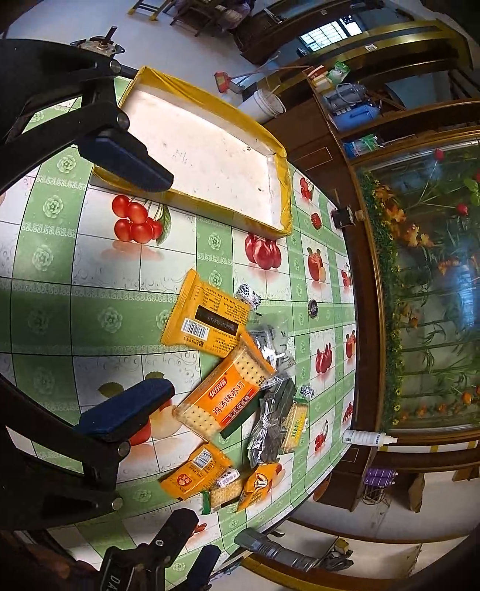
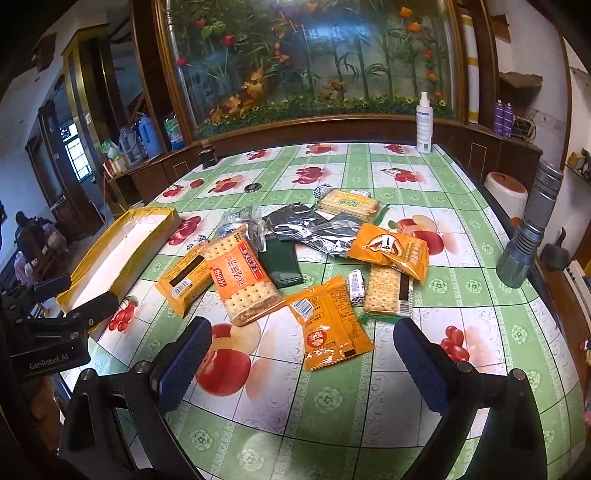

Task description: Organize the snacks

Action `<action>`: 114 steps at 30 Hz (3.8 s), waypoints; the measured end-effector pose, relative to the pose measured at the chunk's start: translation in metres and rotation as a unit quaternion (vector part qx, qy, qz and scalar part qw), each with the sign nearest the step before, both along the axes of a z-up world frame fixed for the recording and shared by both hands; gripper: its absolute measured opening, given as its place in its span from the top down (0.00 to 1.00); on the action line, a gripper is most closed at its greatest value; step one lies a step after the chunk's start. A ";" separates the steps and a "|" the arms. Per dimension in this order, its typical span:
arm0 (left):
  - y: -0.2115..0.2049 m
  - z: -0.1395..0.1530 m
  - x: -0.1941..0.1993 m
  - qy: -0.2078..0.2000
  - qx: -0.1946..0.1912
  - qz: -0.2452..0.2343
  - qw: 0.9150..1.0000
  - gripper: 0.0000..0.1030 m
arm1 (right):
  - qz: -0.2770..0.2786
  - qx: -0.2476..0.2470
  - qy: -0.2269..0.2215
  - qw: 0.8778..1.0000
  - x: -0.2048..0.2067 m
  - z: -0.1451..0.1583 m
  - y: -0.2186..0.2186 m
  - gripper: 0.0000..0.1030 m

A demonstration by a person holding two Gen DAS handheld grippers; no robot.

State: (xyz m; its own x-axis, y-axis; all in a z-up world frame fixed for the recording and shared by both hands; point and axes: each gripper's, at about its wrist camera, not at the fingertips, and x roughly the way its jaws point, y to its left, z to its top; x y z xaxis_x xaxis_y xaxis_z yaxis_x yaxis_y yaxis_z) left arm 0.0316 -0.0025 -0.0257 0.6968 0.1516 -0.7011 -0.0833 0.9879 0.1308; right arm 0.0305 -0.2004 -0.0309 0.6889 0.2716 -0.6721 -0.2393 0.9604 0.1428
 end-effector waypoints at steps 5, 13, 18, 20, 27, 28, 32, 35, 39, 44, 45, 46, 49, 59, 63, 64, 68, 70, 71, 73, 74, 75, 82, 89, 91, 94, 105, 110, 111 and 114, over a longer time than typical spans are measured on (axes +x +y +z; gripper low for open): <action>0.000 0.000 0.000 -0.001 0.000 0.000 1.000 0.01 | 0.011 -0.009 -0.003 1.000 0.000 0.001 0.008 0.03; 0.000 -0.001 -0.001 0.002 -0.002 -0.001 1.000 0.01 | 0.019 -0.012 0.001 1.000 0.001 -0.002 0.011 0.03; 0.000 -0.001 -0.001 0.001 -0.002 -0.001 1.000 0.01 | 0.021 -0.015 0.002 1.000 0.002 -0.003 0.012 0.03; 0.000 0.000 -0.001 0.001 -0.002 -0.001 1.000 0.01 | 0.021 -0.017 0.000 1.000 0.001 -0.002 0.013 0.03; -0.002 0.005 -0.005 -0.014 0.011 0.003 1.000 0.01 | 0.024 -0.018 0.002 1.000 0.001 -0.003 0.014 0.03; -0.003 0.006 -0.005 -0.017 0.012 0.003 1.000 0.01 | 0.025 -0.017 0.002 1.000 0.001 -0.004 0.015 0.03; 0.000 0.008 -0.006 -0.020 0.012 0.004 1.000 0.01 | 0.026 -0.018 0.000 0.999 -0.001 -0.003 0.016 0.03; 0.000 0.008 -0.006 -0.021 0.012 0.004 1.000 0.01 | 0.027 -0.019 -0.002 0.999 -0.001 -0.002 0.017 0.03; 0.000 0.008 -0.005 -0.020 0.012 0.005 1.000 0.01 | 0.027 -0.019 -0.002 0.999 -0.001 -0.002 0.017 0.03; 0.004 0.004 -0.002 -0.007 -0.005 -0.002 1.000 0.01 | 0.029 -0.017 -0.001 0.999 -0.001 -0.002 0.018 0.03; 0.008 -0.002 0.002 0.007 -0.025 -0.007 1.000 0.01 | 0.030 -0.016 0.000 0.999 -0.001 -0.002 0.017 0.03; 0.015 -0.009 0.008 0.026 -0.054 -0.013 0.998 0.01 | 0.032 -0.014 0.002 0.999 0.000 -0.003 0.017 0.03; 0.028 -0.032 0.024 0.070 -0.090 -0.019 0.993 0.01 | 0.035 -0.007 0.014 0.999 0.005 -0.011 0.013 0.03; 0.011 -0.059 0.065 0.106 -0.062 -0.052 0.991 0.01 | 0.055 -0.014 0.057 0.997 0.033 -0.041 0.012 0.03; 0.006 -0.067 0.087 0.117 -0.037 -0.053 0.991 0.01 | 0.061 -0.021 0.072 0.995 0.047 -0.053 0.015 0.06; 0.005 -0.069 0.092 0.120 -0.032 -0.054 0.991 0.01 | 0.061 -0.022 0.077 0.995 0.052 -0.056 0.015 0.07; 0.003 -0.082 0.111 0.146 -0.010 -0.052 0.988 0.00 | 0.054 -0.032 0.090 0.994 0.066 -0.066 0.014 0.11; 0.005 -0.083 0.116 0.141 -0.018 -0.054 0.988 0.00 | 0.050 -0.036 0.100 0.993 0.073 -0.071 0.012 0.14; 0.007 -0.084 0.118 0.140 -0.025 -0.056 0.988 0.00 | 0.047 -0.043 0.096 0.993 0.075 -0.072 0.012 0.15; 0.010 -0.085 0.122 0.137 -0.038 -0.056 0.988 0.00 | 0.043 -0.059 0.095 0.993 0.080 -0.073 0.013 0.15; 0.013 -0.086 0.123 0.134 -0.048 -0.056 0.988 0.00 | 0.043 -0.065 0.094 0.992 0.082 -0.073 0.014 0.21; 0.015 -0.086 0.123 0.131 -0.059 -0.055 0.988 0.04 | 0.042 -0.071 0.092 0.992 0.083 -0.072 0.014 0.32; 0.014 -0.079 0.112 0.115 -0.059 -0.062 0.990 0.32 | 0.049 -0.078 0.087 0.992 0.079 -0.069 0.017 0.55; 0.028 -0.063 0.084 0.109 -0.108 -0.058 0.986 0.32 | 0.045 -0.032 0.076 0.996 0.060 -0.051 0.007 0.61; 0.030 -0.055 0.075 0.103 -0.116 -0.059 0.986 0.32 | 0.045 -0.030 0.068 0.996 0.054 -0.044 0.008 0.61; 0.036 -0.044 0.062 0.093 -0.126 -0.059 0.986 0.32 | 0.050 -0.028 0.059 0.997 0.045 -0.036 0.013 0.61; 0.091 -0.012 0.022 0.046 -0.150 -0.016 0.988 0.32 | 0.102 -0.034 0.019 0.994 0.024 -0.003 0.069 0.61; 0.128 -0.004 0.007 0.028 -0.155 0.023 0.987 0.32 | 0.140 -0.034 0.010 0.989 0.022 0.003 0.108 0.61; 0.136 -0.002 0.005 0.025 -0.154 0.031 0.987 0.32 | 0.148 -0.034 0.009 0.988 0.022 0.003 0.116 0.61; 0.157 -0.001 -0.001 0.018 -0.155 0.055 0.986 0.32 | 0.173 -0.035 0.008 0.984 0.021 0.004 0.142 0.61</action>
State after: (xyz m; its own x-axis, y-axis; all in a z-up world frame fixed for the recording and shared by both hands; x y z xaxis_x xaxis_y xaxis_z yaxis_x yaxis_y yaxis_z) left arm 0.0309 0.1549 -0.0266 0.6625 -0.0012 -0.7491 -0.1931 0.9659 -0.1724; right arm 0.0518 -0.0586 -0.0271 0.5526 0.4413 -0.7070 -0.5523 0.8292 0.0859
